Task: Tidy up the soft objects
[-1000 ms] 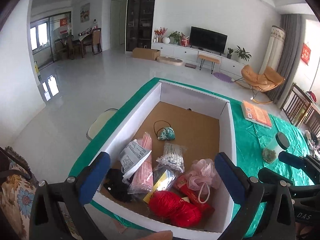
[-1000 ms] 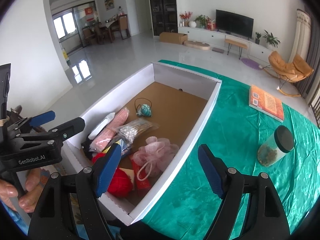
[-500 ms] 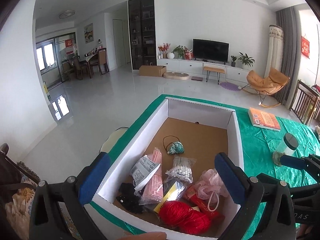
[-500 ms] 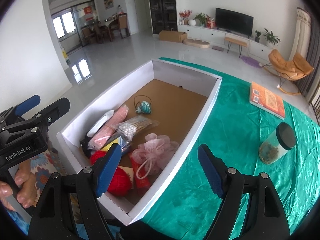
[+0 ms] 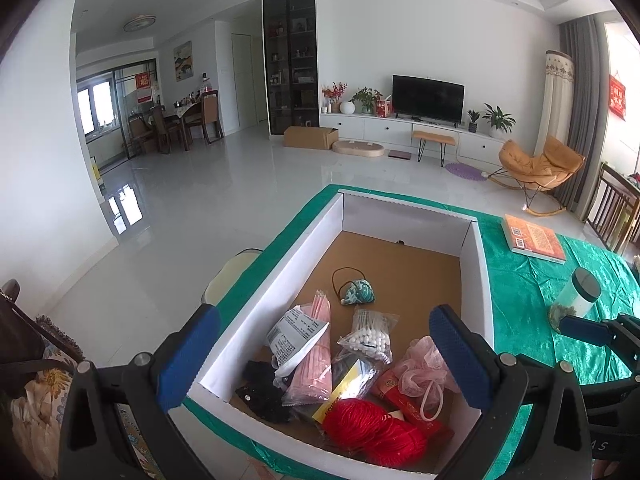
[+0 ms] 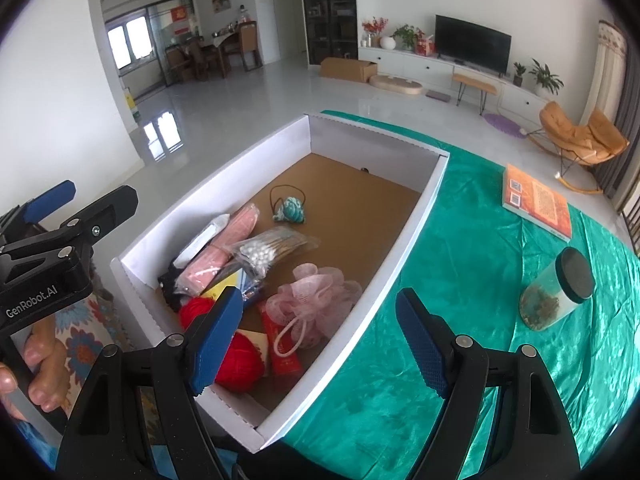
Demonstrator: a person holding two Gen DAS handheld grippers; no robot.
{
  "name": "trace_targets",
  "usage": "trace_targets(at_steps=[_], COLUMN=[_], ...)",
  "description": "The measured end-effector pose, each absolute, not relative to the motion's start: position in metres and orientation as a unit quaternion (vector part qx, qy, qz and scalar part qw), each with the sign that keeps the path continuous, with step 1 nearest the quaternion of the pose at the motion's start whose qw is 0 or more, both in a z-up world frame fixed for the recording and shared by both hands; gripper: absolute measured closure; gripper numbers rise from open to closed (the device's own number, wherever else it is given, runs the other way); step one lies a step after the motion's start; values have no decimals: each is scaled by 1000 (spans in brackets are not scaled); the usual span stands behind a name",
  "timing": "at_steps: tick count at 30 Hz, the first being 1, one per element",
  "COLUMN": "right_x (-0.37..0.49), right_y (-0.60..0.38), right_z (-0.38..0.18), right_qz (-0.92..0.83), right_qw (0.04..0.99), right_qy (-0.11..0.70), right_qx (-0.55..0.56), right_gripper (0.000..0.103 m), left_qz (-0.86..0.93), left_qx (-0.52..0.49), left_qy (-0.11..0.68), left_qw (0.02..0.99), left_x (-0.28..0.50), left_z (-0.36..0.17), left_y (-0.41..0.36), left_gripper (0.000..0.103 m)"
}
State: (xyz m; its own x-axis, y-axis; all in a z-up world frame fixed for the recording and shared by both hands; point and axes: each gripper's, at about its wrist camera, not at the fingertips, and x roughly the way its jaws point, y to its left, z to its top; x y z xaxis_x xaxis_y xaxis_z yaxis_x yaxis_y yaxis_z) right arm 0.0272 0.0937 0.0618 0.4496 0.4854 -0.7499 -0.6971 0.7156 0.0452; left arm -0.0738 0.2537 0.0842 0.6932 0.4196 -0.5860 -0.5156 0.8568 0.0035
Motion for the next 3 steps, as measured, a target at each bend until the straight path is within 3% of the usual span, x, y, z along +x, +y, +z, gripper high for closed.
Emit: trace_targets(at_steps=[3], right_x=[26], right_y=[94], right_z=[61], right_qz=[352], right_qw=[840], right_qy=[388], right_qx=[-139], right_gripper=[21], left_qz=[253], left_qx=[-87], left_qy=[290], left_qw=[919], left_x=[-76], left_z=[84], left_y=[252], left_gripper=[0])
